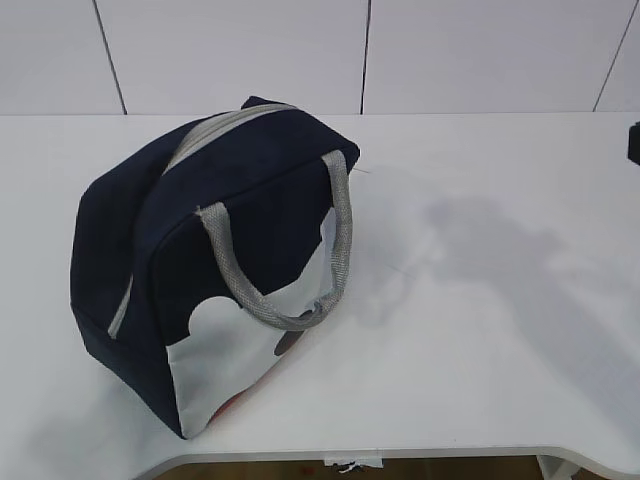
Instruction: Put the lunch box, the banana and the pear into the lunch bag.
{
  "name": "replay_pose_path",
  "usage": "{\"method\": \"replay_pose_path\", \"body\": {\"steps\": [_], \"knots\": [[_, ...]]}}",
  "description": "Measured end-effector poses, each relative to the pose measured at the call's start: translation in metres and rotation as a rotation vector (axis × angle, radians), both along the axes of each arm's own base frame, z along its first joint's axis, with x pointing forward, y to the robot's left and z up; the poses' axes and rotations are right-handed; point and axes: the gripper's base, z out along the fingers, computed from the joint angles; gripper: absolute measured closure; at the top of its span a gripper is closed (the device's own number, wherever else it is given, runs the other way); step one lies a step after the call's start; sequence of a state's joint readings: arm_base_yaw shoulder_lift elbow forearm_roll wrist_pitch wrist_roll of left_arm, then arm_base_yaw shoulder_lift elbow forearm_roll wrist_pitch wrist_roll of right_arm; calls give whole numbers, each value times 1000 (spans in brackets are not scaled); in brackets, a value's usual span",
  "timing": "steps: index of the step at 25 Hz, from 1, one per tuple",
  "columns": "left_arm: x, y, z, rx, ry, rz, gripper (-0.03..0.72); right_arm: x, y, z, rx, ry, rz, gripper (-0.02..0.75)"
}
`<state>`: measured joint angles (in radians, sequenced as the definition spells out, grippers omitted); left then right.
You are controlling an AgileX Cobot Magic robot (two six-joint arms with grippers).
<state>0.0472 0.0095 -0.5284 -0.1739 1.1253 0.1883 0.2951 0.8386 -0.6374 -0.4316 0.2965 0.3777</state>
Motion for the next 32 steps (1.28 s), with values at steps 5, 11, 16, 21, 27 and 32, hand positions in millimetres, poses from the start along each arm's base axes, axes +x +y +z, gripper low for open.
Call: {"method": "replay_pose_path", "body": {"steps": [5,11,16,21,27,32], "knots": [[0,0,0,0,0,0,445,-26,-3,4,9,52,53,302],[0,0,0,0,0,0,445,-71,-9,6,14,138,126,302],[0,0,0,0,0,0,445,-106,-15,7,19,142,168,302],[0,0,0,0,0,0,445,-133,-23,3,14,149,179,302],[0,0,0,0,0,0,446,-160,-31,-2,13,129,187,302],[0,0,0,0,0,0,446,-173,-35,-21,10,107,184,302]]}}
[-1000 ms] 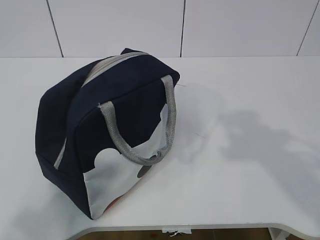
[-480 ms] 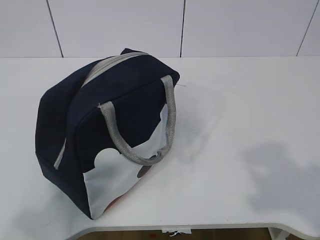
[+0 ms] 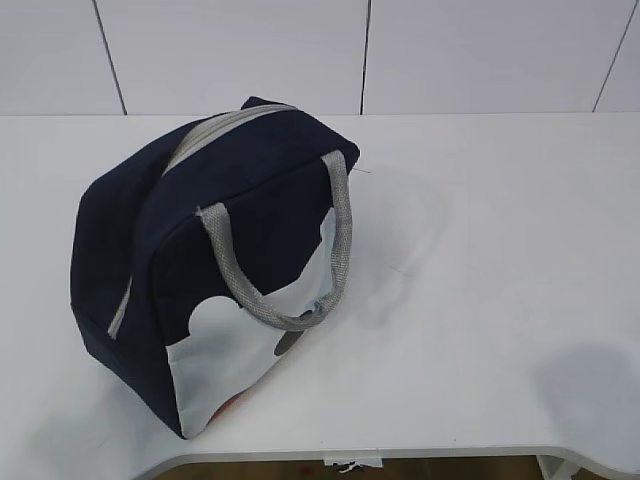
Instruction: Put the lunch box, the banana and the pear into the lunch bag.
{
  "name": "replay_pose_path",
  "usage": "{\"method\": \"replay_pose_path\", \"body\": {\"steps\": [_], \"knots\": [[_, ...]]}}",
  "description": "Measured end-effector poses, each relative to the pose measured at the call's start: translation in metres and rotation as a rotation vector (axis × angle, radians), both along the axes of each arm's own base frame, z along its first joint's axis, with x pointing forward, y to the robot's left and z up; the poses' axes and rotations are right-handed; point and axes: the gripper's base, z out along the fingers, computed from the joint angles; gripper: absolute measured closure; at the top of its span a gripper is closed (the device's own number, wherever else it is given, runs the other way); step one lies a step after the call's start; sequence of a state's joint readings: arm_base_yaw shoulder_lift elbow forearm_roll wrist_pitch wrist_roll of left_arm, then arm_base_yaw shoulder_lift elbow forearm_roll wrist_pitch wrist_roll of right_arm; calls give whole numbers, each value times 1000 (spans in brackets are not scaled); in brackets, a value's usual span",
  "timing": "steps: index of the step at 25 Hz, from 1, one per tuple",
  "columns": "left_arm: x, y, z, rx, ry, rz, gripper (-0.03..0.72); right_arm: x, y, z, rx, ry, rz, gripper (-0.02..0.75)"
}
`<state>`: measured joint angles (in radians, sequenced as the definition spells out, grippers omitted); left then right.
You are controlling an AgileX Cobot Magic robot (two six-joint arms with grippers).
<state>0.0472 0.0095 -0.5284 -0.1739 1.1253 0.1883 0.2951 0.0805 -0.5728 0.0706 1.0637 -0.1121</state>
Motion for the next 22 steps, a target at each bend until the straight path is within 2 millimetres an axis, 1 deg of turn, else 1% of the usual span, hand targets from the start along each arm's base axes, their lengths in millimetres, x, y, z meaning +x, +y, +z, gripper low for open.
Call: {"method": "replay_pose_path", "body": {"steps": [5,7,12,22], "knots": [[0,0,0,0,0,0,446,-10,-5,-13,-12,-41,-15,302],[0,0,0,0,0,0,445,-11,-6,-14,-20,-40,-20,302],[0,0,0,0,0,0,445,-9,-8,-26,-71,28,-37,302],[0,0,0,0,0,0,445,-8,-9,-27,-77,30,-40,302]]}}
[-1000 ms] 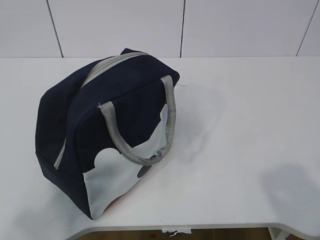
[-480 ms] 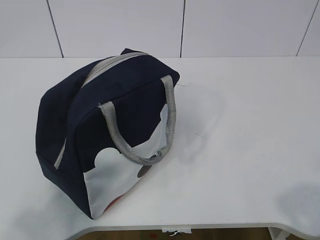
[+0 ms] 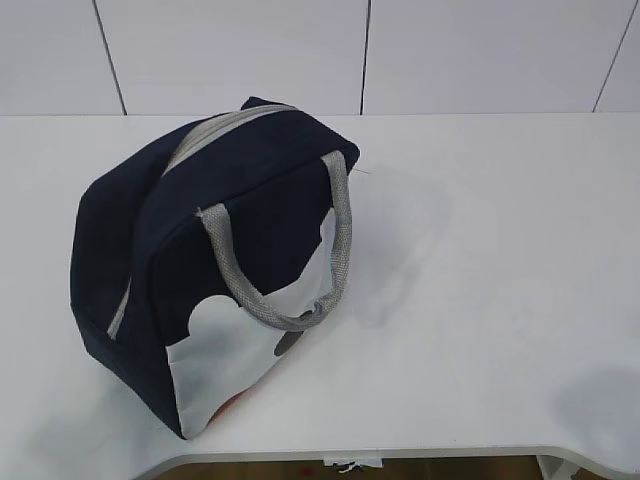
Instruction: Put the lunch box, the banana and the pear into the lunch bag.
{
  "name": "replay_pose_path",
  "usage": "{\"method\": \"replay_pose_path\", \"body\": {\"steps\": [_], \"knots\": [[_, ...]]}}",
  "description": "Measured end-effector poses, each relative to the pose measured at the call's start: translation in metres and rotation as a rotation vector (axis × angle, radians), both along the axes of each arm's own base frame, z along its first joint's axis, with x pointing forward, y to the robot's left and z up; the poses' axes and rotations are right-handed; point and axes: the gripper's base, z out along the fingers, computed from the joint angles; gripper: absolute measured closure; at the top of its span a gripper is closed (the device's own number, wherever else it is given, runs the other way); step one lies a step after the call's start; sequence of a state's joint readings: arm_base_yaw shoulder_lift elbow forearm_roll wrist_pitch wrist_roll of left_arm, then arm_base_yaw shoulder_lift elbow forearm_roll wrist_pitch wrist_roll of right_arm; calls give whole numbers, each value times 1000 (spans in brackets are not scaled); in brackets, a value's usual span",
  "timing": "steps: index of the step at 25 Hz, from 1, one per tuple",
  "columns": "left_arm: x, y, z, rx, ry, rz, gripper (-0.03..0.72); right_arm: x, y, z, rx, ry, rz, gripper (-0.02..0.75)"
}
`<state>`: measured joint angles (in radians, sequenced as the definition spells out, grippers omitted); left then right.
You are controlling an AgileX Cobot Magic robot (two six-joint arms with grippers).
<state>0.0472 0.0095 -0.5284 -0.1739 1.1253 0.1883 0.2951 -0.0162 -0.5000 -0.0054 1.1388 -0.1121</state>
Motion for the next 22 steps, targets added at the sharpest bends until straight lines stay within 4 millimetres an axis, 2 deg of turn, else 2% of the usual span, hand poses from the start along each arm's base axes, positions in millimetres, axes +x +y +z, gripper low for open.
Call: {"method": "replay_pose_path", "body": {"steps": [9,17,22], "knots": [[0,0,0,0,0,0,446,0,1,0,4,1,-17,302],[0,0,0,0,0,0,446,-1,3,0,4,1,-253,302],[0,0,0,0,0,0,445,-1,4,0,4,1,-304,302]]}}
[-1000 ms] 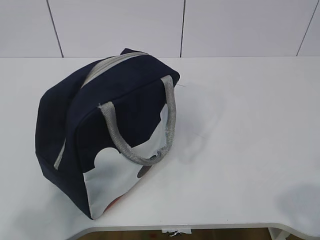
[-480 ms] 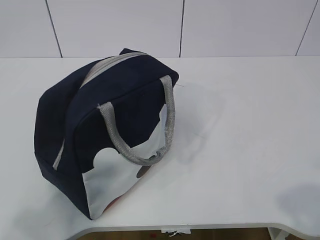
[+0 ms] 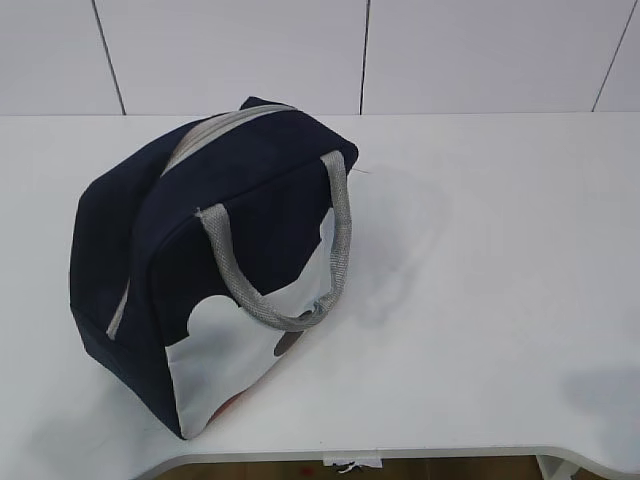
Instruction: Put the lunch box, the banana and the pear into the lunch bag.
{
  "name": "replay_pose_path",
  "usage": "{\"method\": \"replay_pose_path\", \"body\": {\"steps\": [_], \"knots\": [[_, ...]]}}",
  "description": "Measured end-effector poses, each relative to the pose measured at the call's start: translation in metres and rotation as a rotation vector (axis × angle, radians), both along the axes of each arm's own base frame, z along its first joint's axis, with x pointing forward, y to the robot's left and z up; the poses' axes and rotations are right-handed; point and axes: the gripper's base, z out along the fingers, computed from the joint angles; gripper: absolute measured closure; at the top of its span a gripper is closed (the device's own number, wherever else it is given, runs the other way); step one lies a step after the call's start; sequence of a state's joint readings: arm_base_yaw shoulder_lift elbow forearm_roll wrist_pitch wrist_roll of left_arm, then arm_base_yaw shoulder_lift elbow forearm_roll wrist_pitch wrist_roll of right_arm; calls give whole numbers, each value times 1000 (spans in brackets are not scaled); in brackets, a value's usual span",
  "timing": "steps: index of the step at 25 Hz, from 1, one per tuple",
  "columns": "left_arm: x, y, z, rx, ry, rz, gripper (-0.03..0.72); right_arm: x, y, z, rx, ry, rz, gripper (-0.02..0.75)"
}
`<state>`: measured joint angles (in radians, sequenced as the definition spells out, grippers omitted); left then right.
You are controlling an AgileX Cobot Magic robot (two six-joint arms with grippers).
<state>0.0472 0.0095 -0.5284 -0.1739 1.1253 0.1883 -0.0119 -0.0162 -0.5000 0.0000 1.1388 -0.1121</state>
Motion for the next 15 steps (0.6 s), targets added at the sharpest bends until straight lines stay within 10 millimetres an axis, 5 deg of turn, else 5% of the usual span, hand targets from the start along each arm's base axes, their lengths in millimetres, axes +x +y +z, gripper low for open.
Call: {"method": "replay_pose_path", "body": {"steps": [15], "knots": [[0,0,0,0,0,0,446,0,0,0,0,0,-2,302]]}}
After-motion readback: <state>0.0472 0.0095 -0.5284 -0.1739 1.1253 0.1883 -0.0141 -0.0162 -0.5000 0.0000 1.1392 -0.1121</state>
